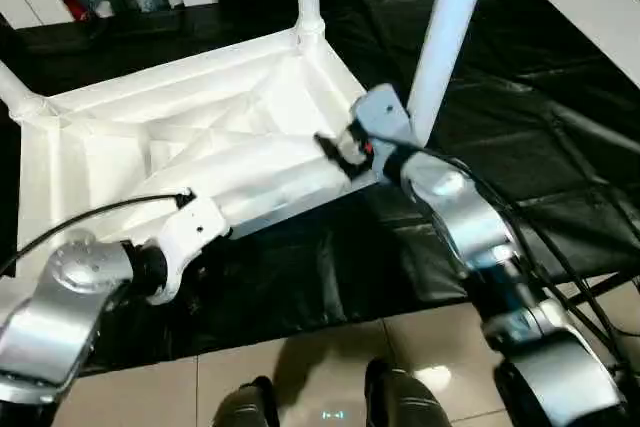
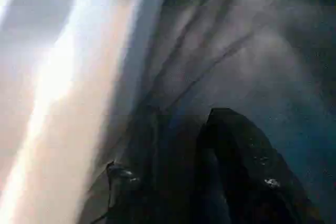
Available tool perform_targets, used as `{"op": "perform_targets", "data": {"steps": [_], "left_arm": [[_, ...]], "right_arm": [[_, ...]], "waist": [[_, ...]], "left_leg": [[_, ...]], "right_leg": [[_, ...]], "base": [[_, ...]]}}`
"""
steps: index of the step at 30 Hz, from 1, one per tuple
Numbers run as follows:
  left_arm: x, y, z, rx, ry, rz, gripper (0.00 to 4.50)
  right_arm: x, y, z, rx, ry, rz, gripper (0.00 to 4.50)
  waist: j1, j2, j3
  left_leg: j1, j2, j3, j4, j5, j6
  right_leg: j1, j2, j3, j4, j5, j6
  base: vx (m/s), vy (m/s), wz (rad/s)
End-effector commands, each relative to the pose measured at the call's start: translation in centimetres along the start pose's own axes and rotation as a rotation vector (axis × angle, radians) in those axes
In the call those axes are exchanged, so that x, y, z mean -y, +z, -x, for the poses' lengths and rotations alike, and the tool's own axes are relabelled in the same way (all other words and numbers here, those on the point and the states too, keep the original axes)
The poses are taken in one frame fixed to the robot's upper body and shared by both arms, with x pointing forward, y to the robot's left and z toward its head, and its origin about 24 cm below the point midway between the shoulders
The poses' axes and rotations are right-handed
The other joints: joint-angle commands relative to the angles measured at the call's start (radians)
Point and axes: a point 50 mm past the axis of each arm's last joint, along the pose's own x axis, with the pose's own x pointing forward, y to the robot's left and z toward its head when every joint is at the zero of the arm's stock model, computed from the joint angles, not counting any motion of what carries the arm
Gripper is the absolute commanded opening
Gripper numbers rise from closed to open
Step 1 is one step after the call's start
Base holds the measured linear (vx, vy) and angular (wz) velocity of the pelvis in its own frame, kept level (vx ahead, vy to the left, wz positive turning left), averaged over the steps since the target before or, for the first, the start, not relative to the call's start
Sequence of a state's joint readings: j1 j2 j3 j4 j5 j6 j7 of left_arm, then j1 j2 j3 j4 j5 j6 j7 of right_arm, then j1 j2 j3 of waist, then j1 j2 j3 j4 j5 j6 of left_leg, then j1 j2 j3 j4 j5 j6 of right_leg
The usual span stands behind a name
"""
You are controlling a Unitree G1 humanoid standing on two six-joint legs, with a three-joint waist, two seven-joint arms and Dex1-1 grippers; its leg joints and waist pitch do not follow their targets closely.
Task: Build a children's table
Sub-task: Rotate leg to tighten
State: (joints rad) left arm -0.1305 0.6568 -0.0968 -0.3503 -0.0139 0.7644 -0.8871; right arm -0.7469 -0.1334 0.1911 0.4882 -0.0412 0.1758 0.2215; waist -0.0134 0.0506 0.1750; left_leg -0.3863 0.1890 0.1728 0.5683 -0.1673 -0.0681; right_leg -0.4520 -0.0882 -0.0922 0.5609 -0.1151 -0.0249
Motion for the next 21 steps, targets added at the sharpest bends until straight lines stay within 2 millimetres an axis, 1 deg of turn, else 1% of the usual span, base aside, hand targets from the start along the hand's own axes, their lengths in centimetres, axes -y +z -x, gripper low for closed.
{"op": "perform_targets", "data": {"steps": [1, 2, 3, 4, 5, 6, 7, 8, 9, 10, 11, 12, 13, 14, 15, 16, 17, 18, 19, 20, 21], "left_arm": [[-0.5, -0.5, 0.2, -0.041, 0.057, -0.014, 1.73], [-0.5, -0.5, 0.3, -0.044, 0.057, -0.018, 1.73], [-0.6, -0.7, 0.2, -0.065, 0.074, -0.036, 1.73], [-0.7, -0.8, 0.2, -0.073, 0.086, -0.046, 1.73], [-0.7, -0.9, 0.2, -0.077, 0.095, -0.05, 1.73], [-0.8, -0.9, 0.1, -0.077, 0.104, -0.051, 1.73], [-0.8, -0.9, 0.0, -0.077, 0.111, -0.053, 1.73], [-0.9, -0.8, -0.3, -0.077, 0.141, -0.06, 1.73], [-0.9, -0.8, -0.3, -0.075, 0.146, -0.062, 1.73], [-1.0, -0.7, -0.5, -0.068, 0.161, -0.071, 1.73], [-1.2, -0.6, -0.7, -0.051, 0.177, -0.062, 1.73], [-1.2, -0.6, -0.7, -0.049, 0.179, -0.06, 1.73], [-1.2, -0.6, -0.7, -0.043, 0.186, -0.054, 1.73], [-1.2, -0.3, -0.9, 0.0, 0.201, -0.059, 1.73], [-1.1, -0.2, -1.0, 0.032, 0.21, -0.057, 1.73], [-0.9, -0.1, -1.0, 0.077, 0.21, -0.063, 1.73], [-0.8, 0.0, -1.0, 0.106, 0.209, -0.067, 1.73], [-0.8, -0.1, -0.8, 0.144, 0.246, -0.017, 1.73], [-0.8, -0.2, -0.7, 0.166, 0.275, 0.024, 1.73], [-0.7, -0.5, -0.5, 0.2, 0.318, 0.08, 1.73], [-0.7, -0.5, -0.5, 0.2, 0.318, 0.08, 1.91]], "right_arm": [[3.5, -1.2, 0.5, -0.033, -0.206, -0.048, 4.5], [3.9, -1.4, 0.5, -0.036, -0.231, -0.058, 4.5], [5.7, -2.0, 0.9, -0.051, -0.334, -0.089, 4.5], [6.9, -2.2, 1.3, -0.056, -0.384, -0.084, 4.5], [7.7, -2.4, 1.6, -0.058, -0.412, -0.077, 4.5], [8.8, -2.6, 1.9, -0.063, -0.454, -0.065, 4.5], [9.6, -2.7, 2.2, -0.066, -0.486, -0.059, 4.5], [11.5, -3.0, 3.0, -0.076, -0.544, -0.043, 4.5], [11.8, -3.1, 3.2, -0.078, -0.552, -0.039, 4.5], [12.9, -3.2, 3.7, -0.083, -0.576, -0.027, 4.5], [13.7, -3.4, 4.2, -0.088, -0.594, -0.023, 4.5], [13.8, -3.4, 4.2, -0.088, -0.597, -0.022, 4.5], [14.0, -3.5, 4.4, -0.09, -0.604, -0.02, 4.5], [14.6, -3.4, 4.8, -0.069, -0.586, -0.022, 4.5], [14.7, -3.4, 5.0, -0.047, -0.56, -0.031, 4.5], [14.7, -3.3, 5.1, -0.025, -0.524, -0.042, 4.5], [14.6, -3.2, 5.2, -0.013, -0.5, -0.048, 4.5], [14.2, -3.3, 5.2, 0.005, -0.446, -0.061, 4.5], [13.9, -3.3, 5.3, 0.016, -0.407, -0.069, 4.5], [13.4, -3.4, 5.4, 0.031, -0.358, -0.077, 4.5], [13.4, -3.4, 5.4, 0.031, -0.358, -0.077, 4.5]], "waist": [[-0.007, 0.008, -0.071], [-0.007, 0.01, -0.071], [-0.003, 0.009, -0.073], [-0.001, 0.009, -0.073], [0.004, 0.009, -0.075], [0.008, 0.013, -0.076], [0.01, 0.009, -0.079], [0.012, 0.008, -0.08], [0.016, 0.006, -0.08], [0.018, 0.006, -0.082], [0.021, 0.003, -0.082], [0.022, 0.001, -0.084], [0.022, -0.003, -0.082], [0.021, -0.004, -0.082], [0.015, -0.008, -0.081], [0.013, -0.004, -0.077], [0.006, -0.007, -0.077], [-0.001, -0.01, -0.076], [-0.007, -0.01, -0.077], [-0.012, 0.001, -0.07], [-0.02, -0.006, -0.073]], "left_leg": [[0.025, 0.024, -0.001, -0.061, -0.227, 0.044], [0.026, 0.025, -0.001, -0.061, -0.231, 0.042], [0.027, 0.024, 0.0, -0.06, -0.24, 0.042], [0.028, 0.024, 0.001, -0.059, -0.242, 0.042], [0.029, 0.023, 0.002, -0.058, -0.237, 0.044], [0.032, 0.023, 0.003, -0.057, -0.232, 0.044], [0.033, 0.021, 0.006, -0.054, -0.223, 0.05], [0.029, 0.02, 0.007, -0.053, -0.215, 0.057], [0.026, 0.018, 0.008, -0.051, -0.204, 0.066], [0.024, 0.018, 0.008, -0.049, -0.196, 0.072], [0.021, 0.015, 0.009, -0.047, -0.184, 0.081], [0.017, 0.015, 0.008, -0.046, -0.18, 0.087], [0.013, 0.012, 0.009, -0.044, -0.178, 0.094], [0.01, 0.011, 0.008, -0.044, -0.179, 0.098], [0.008, 0.009, 0.009, -0.041, -0.197, 0.103], [0.006, 0.009, 0.007, -0.041, -0.206, 0.105], [0.003, 0.01, 0.006, -0.041, -0.217, 0.112], [-0.002, 0.01, 0.003, -0.042, -0.22, 0.118], [-0.003, 0.009, 0.004, -0.04, -0.222, 0.122], [-0.005, 0.011, 0.001, -0.041, -0.235, 0.127], [-0.006, 0.011, 0.003, -0.039, -0.243, 0.13]], "right_leg": [[0.062, -0.038, 0.051, -0.052, -0.341, -0.194], [0.06, -0.036, 0.051, -0.049, -0.33, -0.198], [0.061, -0.035, 0.05, -0.046, -0.309, -0.202], [0.06, -0.035, 0.05, -0.045, -0.304, -0.204], [0.06, -0.033, 0.05, -0.044, -0.288, -0.207], [0.058, -0.032, 0.05, -0.044, -0.277, -0.209], [0.058, -0.031, 0.051, -0.041, -0.253, -0.219], [0.061, -0.031, 0.051, -0.038, -0.242, -0.225], [0.063, -0.03, 0.051, -0.037, -0.236, -0.227], [0.065, -0.031, 0.051, -0.036, -0.231, -0.228], [0.067, -0.03, 0.05, -0.035, -0.226, -0.228], [0.07, -0.032, 0.049, -0.034, -0.226, -0.228], [0.072, -0.032, 0.049, -0.036, -0.243, -0.222], [0.074, -0.034, 0.047, -0.039, -0.263, -0.217], [0.074, -0.033, 0.045, -0.043, -0.289, -0.208], [0.074, -0.035, 0.044, -0.044, -0.303, -0.204], [0.074, -0.035, 0.041, -0.048, -0.323, -0.198], [0.076, -0.035, 0.039, -0.048, -0.334, -0.196], [0.078, -0.034, 0.038, -0.046, -0.329, -0.199], [0.076, -0.035, 0.035, -0.051, -0.343, -0.198], [0.077, -0.033, 0.033, -0.054, -0.354, -0.195]], "base": [[0.0, 0.0, 0.0], [0.0, 0.0, 0.0], [0.0, 0.0, 0.0], [0.0, 0.0, 0.0], [0.0, 0.0, 0.0], [0.0, 0.0, 0.0], [0.0, 0.0, 0.0], [0.0, 0.0, 0.0], [0.0, 0.0, 0.0], [0.0, 0.0, 0.0], [0.0, 0.0, 0.0], [0.0, 0.0, 0.0], [0.0, 0.0, 0.0], [0.0, 0.0, 0.0], [0.0, 0.0, 0.0], [0.0, 0.0, 0.0], [0.0, 0.0, 0.0], [0.0, 0.0, 0.0], [0.0, 0.0, 0.0], [0.0, 0.0, 0.0], [0.0, 0.0, 0.0]]}}
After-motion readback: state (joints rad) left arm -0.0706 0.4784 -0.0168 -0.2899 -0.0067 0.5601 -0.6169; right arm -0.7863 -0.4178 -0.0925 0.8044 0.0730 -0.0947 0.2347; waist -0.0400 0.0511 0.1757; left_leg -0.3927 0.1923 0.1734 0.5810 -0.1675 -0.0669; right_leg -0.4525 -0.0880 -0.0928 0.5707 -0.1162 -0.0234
